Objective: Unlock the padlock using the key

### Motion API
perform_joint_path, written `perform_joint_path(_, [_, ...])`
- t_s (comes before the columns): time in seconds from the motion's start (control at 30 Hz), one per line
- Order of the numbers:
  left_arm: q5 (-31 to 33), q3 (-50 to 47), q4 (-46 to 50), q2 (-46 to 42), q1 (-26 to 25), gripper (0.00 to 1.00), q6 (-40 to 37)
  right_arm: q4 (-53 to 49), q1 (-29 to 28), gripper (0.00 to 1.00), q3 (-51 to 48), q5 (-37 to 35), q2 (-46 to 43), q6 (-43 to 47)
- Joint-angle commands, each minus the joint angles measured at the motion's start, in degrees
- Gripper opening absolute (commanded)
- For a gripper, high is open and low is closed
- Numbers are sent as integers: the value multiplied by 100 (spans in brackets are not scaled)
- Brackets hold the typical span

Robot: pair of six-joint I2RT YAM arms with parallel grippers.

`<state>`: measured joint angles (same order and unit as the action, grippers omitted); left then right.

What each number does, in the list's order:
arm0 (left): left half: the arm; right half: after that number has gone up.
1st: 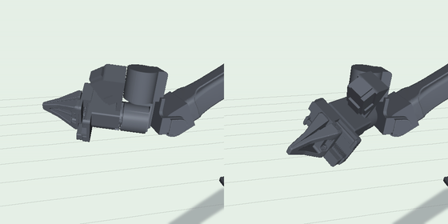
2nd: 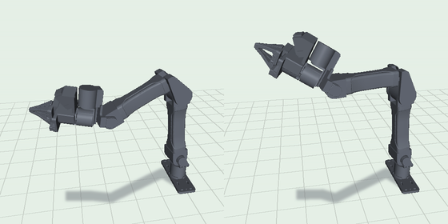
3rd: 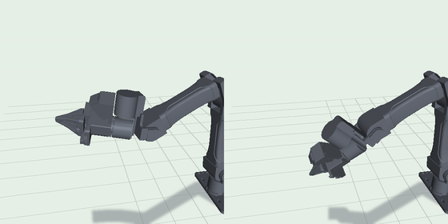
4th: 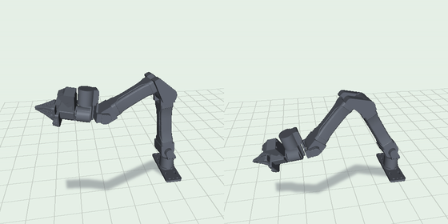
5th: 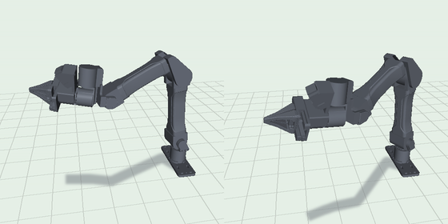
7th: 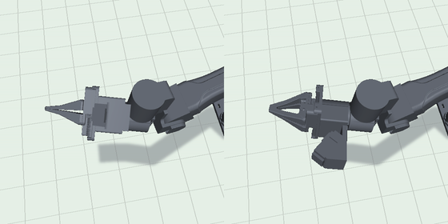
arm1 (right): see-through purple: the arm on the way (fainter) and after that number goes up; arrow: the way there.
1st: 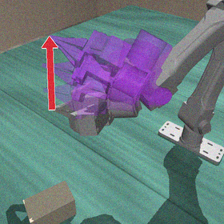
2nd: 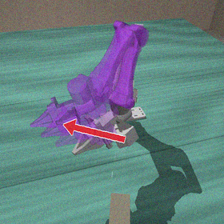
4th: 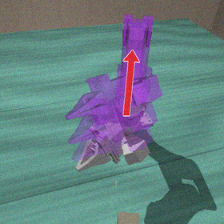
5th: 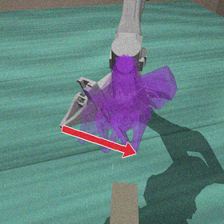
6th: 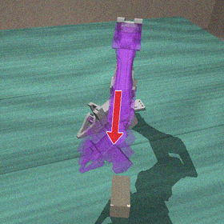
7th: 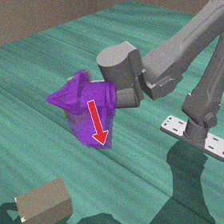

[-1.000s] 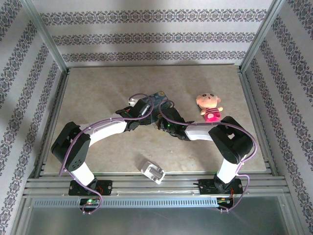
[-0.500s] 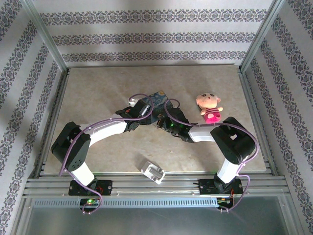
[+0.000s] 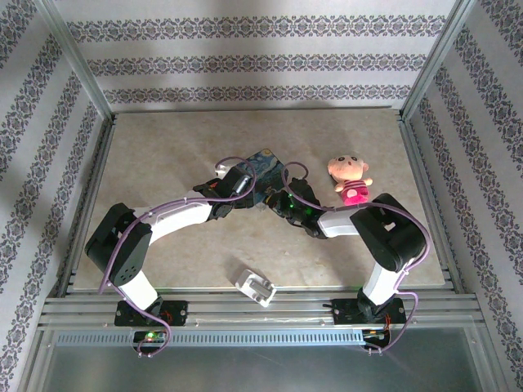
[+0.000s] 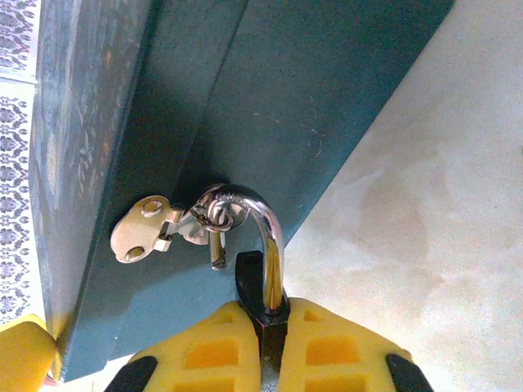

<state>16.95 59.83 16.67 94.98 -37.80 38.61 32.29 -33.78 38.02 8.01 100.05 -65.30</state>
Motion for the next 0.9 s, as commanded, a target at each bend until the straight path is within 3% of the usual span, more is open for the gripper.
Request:
perform_joint_path(0.0, [31,-99,381,80,-8,99,-29,294,123,0,15,-142,61,-15])
perform_joint_path(0.23, [15,-31,377,126,36,100,-77,-1250,99,0,363,-448,-115,769])
perform_joint_path(0.57, [4,55,434,236,115,97,-121,-2801,130,0,778,-326,-369,1952])
perform_joint_path(0.87, [-161,72,402,16,141,96,-181,-3926,126,0,926,-750,-661,2773])
